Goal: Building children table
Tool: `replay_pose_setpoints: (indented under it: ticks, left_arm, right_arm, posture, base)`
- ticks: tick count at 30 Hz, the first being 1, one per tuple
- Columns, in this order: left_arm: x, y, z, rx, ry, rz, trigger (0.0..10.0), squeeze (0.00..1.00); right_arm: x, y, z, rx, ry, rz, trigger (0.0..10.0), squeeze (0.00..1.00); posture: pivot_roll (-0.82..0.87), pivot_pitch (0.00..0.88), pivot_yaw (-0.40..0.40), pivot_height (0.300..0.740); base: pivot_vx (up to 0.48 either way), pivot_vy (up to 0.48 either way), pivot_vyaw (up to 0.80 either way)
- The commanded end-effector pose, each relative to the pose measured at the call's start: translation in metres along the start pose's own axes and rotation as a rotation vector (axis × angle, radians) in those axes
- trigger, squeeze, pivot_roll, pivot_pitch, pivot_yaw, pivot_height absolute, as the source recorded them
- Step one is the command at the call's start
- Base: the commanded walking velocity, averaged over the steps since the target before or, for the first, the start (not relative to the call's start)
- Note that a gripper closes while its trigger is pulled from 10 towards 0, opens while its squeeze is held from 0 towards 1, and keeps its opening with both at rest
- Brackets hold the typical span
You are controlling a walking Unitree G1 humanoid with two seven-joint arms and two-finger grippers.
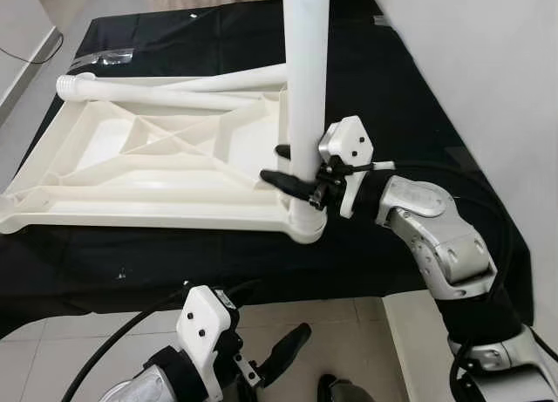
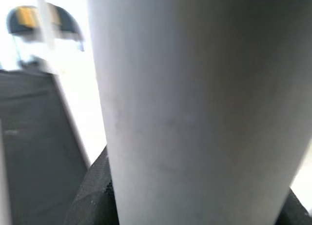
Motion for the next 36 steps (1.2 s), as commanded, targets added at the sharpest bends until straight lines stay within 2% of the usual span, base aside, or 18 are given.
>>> replay_pose_setpoints:
  ticks: [1,3,5,6,9,10,16,17,20,21,23,24,25,28,32,34,35,36]
  left_arm:
    - [0.003,-0.001,-0.004,-0.006,-0.016,-0.006,10.0,0.00]
    - [0.003,-0.001,-0.004,-0.004,-0.014,-0.004,10.0,0.00]
    - [0.001,-0.001,-0.003,-0.003,-0.011,0.003,10.0,0.00]
    - [-0.002,-0.001,-0.003,-0.003,-0.004,0.014,10.0,0.00]
    - [-0.008,-0.001,-0.001,-0.002,0.003,0.039,10.0,0.00]
    - [-0.008,-0.001,-0.001,-0.002,0.003,0.039,10.0,0.00]
    - [-0.044,0.005,0.021,0.060,0.096,0.163,10.0,0.00]
    - [-0.044,0.005,0.021,0.060,0.096,0.163,10.0,0.00]
    - [-0.068,0.011,0.049,0.142,0.142,0.221,10.0,0.00]
    - [-0.068,0.011,0.049,0.142,0.142,0.221,10.0,0.00]
    - [-0.082,0.016,0.077,0.219,0.175,0.246,10.0,0.00]
    - [-0.082,0.016,0.077,0.219,0.175,0.246,10.0,0.00]
    - [-0.089,0.023,0.108,0.301,0.208,0.238,10.0,0.00]
    - [-0.089,0.031,0.130,0.355,0.226,0.204,10.0,0.00]
    - [-0.088,0.037,0.141,0.383,0.213,0.168,10.0,0.00]
    - [-0.075,0.057,0.176,0.467,0.084,0.001,10.0,0.00]
    - [-0.075,0.057,0.176,0.467,0.084,0.001,10.0,0.00]
    - [-0.069,0.064,0.187,0.481,0.057,-0.076,10.0,0.00]
  right_arm:
    - [0.019,-0.016,-0.062,-0.259,0.083,-0.193,10.0,0.00]
    - [0.029,-0.029,-0.071,-0.280,0.152,-0.415,10.0,0.00]
    - [0.020,-0.034,-0.074,-0.276,0.175,-0.463,10.0,0.00]
    - [0.009,-0.036,-0.076,-0.266,0.198,-0.480,10.0,0.00]
    - [-0.005,-0.036,-0.079,-0.263,0.247,-0.498,10.0,0.00]
    - [-0.005,-0.036,-0.079,-0.263,0.247,-0.498,10.0,0.00]
    - [-0.009,-0.028,-0.072,-0.211,0.320,-0.556,10.0,0.00]
    - [-0.009,-0.028,-0.072,-0.211,0.320,-0.556,10.0,0.00]
    - [-0.009,-0.030,-0.076,-0.224,0.368,-0.589,10.0,0.00]
    - [-0.009,-0.030,-0.076,-0.224,0.368,-0.589,10.0,0.00]
    - [-0.008,-0.029,-0.074,-0.187,0.432,-0.612,10.0,0.00]
    - [-0.008,-0.029,-0.074,-0.187,0.432,-0.612,10.0,0.00]
    - [-0.007,-0.026,-0.068,-0.150,0.447,-0.616,10.0,0.00]
    - [-0.008,-0.022,-0.061,-0.116,0.441,-0.597,10.0,0.00]
    - [-0.010,-0.018,-0.056,-0.091,0.421,-0.574,10.0,0.00]
    - [-0.016,-0.009,-0.037,-0.014,0.366,-0.514,10.0,0.00]
    - [-0.016,-0.009,-0.037,-0.014,0.366,-0.514,10.0,0.00]
    - [-0.018,-0.006,-0.029,0.018,0.341,-0.491,10.0,0.00]
  posture:
    - [-0.01,0.290,-0.004,0.740]
    - [-0.01,0.287,-0.007,0.740]
    - [0.00,0.280,-0.003,0.740]
    - [0.00,0.274,0.002,0.740]
    - [0.01,0.268,0.006,0.740]
    - [0.01,0.268,0.006,0.740]
    - [0.01,0.241,0.020,0.740]
    - [0.01,0.241,0.020,0.740]
    - [0.01,0.230,0.023,0.740]
    - [0.01,0.230,0.023,0.740]
    - [0.01,0.223,0.025,0.740]
    - [0.01,0.223,0.025,0.740]
    - [0.01,0.213,0.031,0.740]
    - [0.01,0.203,0.032,0.740]
    - [0.00,0.193,0.033,0.740]
    - [-0.01,0.177,0.041,0.740]
    - [-0.01,0.177,0.041,0.740]
    - [-0.01,0.169,0.043,0.740]
  base:
    - [0.000,0.000,0.00]
    - [0.000,0.000,0.00]
    - [0.000,0.000,0.00]
    - [0.000,0.000,0.00]
    - [0.000,0.000,0.00]
    - [0.000,0.000,0.00]
    - [0.000,0.000,0.00]
    - [0.000,0.000,0.00]
    - [0.000,0.000,0.00]
    - [0.000,0.000,0.00]
    - [0.000,0.000,0.00]
    - [0.000,0.000,0.00]
    - [0.000,0.000,0.00]
    - [0.000,0.000,0.00]
    - [0.000,0.000,0.00]
    - [0.000,0.000,0.00]
    - [0.000,0.000,0.00]
    - [0.000,0.000,0.00]
Point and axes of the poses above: a point about 5 cm out from each wrist's last joint towards the gripper, its own y axis pointing out of the wrist towards the gripper, its own z axis along the axis of the wrist's last joint, x = y × z, the point moved 6 cm from there along y, pointing out of the wrist towards the gripper, and after that the axes turned 3 degrees about -y, right-handed, at the moved point
